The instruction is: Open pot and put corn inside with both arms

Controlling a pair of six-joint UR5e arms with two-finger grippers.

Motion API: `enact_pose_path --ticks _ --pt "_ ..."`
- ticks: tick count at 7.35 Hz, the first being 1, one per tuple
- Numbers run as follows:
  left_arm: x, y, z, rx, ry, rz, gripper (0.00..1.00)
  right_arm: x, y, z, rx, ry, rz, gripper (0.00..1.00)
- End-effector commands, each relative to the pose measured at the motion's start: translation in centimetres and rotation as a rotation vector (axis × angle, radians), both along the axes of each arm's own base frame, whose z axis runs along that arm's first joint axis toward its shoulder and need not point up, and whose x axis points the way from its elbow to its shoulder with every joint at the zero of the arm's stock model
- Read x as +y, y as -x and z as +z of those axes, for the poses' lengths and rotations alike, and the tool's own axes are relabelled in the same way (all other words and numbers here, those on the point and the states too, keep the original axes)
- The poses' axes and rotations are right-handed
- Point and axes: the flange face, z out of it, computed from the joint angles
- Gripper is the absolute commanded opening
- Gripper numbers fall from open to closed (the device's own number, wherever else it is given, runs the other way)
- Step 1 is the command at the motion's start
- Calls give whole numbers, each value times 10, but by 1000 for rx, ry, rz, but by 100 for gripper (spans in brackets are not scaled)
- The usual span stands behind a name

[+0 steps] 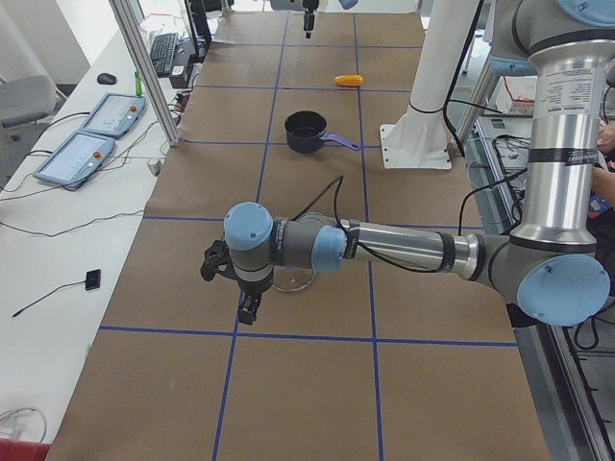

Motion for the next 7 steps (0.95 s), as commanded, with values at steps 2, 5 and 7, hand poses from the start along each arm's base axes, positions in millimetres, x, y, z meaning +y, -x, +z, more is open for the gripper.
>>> enact_pose_path --ticks 2,5,7 --pt "21 5 -2 1 -7 -13 99 104 100 27 54 -15 137 100" --pt "20 5 -4 0 -11 -12 99 176 169 38 92 -50 200 100" --pt "20 4 -4 0 -15 -9 99 198 178 48 115 -63 180 80"
